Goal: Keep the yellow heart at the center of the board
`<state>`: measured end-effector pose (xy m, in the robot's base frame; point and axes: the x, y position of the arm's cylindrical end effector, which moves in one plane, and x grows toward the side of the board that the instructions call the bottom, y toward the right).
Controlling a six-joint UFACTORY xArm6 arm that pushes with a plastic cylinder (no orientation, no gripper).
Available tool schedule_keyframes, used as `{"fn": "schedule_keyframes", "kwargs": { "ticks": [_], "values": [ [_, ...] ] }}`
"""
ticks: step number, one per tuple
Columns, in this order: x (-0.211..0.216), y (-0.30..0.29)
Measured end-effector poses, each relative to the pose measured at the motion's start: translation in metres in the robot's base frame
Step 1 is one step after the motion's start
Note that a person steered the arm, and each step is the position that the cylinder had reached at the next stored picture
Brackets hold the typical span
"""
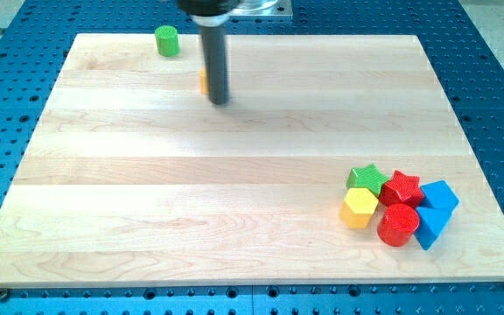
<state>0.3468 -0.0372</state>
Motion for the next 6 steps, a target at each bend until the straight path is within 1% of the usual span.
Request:
{"fn": "schedule_keyframes", "kwargs": {
  "ticks": [1,2,3,4,5,6],
  "values": [
    [-0.025,-0.057],
    [-0.073,-0.072],
    [-0.064,-0.012],
    [0.003,0.008],
    [-0.020,0.001],
    [-0.036,-0.048]
  ]
}}
